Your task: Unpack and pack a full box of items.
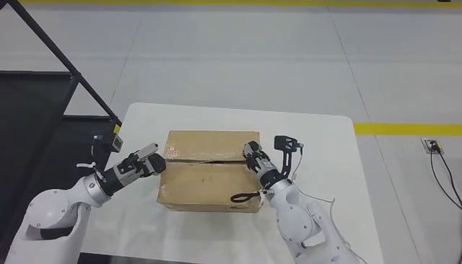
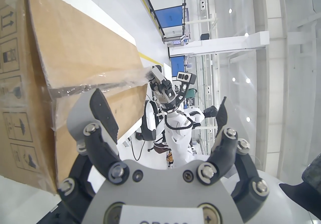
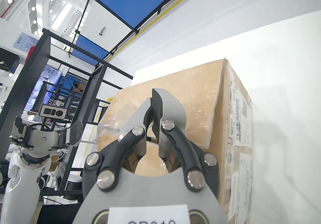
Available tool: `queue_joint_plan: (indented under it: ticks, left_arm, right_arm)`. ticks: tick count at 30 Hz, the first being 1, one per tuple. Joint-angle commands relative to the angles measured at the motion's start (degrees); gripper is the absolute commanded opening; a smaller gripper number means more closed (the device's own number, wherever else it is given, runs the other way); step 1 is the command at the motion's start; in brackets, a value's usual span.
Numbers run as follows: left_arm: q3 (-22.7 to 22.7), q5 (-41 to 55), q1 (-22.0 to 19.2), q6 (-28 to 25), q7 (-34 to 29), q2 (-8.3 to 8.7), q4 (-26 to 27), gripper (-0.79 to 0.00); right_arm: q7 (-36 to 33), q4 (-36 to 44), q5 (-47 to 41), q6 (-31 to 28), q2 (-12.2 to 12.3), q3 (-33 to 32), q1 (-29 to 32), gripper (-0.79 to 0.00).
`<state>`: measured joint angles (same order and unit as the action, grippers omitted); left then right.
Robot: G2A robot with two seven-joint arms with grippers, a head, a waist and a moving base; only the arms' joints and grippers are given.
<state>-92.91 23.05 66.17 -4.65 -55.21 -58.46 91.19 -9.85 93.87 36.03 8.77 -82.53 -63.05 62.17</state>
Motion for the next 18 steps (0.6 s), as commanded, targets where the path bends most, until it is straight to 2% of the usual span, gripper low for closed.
queue_joint_plan:
  ticks: [1, 10, 18]
  left_arm:
    - [0.9, -0.3, -0.3, 0.0, 0.7, -0.06, -0.4, 0.0]
    - [4.4, -1.7, -2.2, 0.2, 3.5, -0.32, -1.6, 0.0]
    - [6.4, -2.0, -3.9, 1.0, 6.0, -0.54, -2.6, 0.0]
  right_arm:
    - [-0.3, -0.5, -0.3, 0.1, 0.0, -0.3, 0.0, -0.785]
    - [0.5, -1.1, -1.4, -2.0, -0.1, -1.1, 0.9, -0.785]
    - [3.2, -0.2, 0.0, -6.7, 0.1, -1.5, 3.4, -0.785]
